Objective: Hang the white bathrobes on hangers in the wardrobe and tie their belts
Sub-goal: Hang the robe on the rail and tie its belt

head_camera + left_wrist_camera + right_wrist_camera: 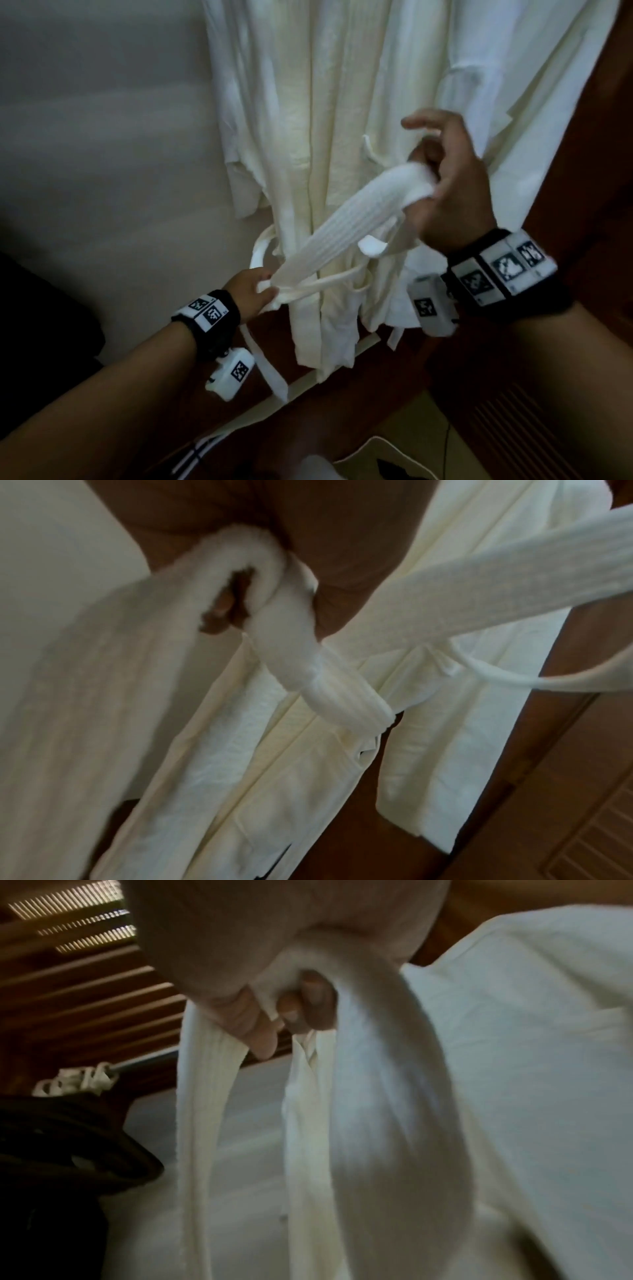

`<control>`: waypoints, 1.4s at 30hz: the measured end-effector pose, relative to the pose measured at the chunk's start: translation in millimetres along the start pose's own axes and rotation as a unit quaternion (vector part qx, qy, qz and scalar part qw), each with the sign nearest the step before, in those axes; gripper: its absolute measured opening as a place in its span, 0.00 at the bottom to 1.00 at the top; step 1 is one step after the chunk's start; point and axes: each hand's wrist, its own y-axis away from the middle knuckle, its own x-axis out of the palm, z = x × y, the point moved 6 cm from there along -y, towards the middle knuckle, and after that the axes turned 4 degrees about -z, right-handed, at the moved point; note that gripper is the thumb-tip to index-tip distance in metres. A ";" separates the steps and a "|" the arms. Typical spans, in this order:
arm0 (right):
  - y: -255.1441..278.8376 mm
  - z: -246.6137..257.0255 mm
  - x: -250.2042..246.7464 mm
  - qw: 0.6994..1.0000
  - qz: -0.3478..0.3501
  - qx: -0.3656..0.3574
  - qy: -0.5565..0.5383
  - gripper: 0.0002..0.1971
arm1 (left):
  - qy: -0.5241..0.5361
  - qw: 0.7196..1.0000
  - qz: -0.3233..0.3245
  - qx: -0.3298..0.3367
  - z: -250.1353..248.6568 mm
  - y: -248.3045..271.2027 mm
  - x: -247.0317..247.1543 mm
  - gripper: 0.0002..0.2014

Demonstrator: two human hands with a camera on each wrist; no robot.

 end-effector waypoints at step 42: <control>155.4 -194.3 -115.4 0.824 0.221 0.408 0.325 0.24 | -0.255 0.952 -0.032 -0.165 1.6 70.9 -46.1 0.30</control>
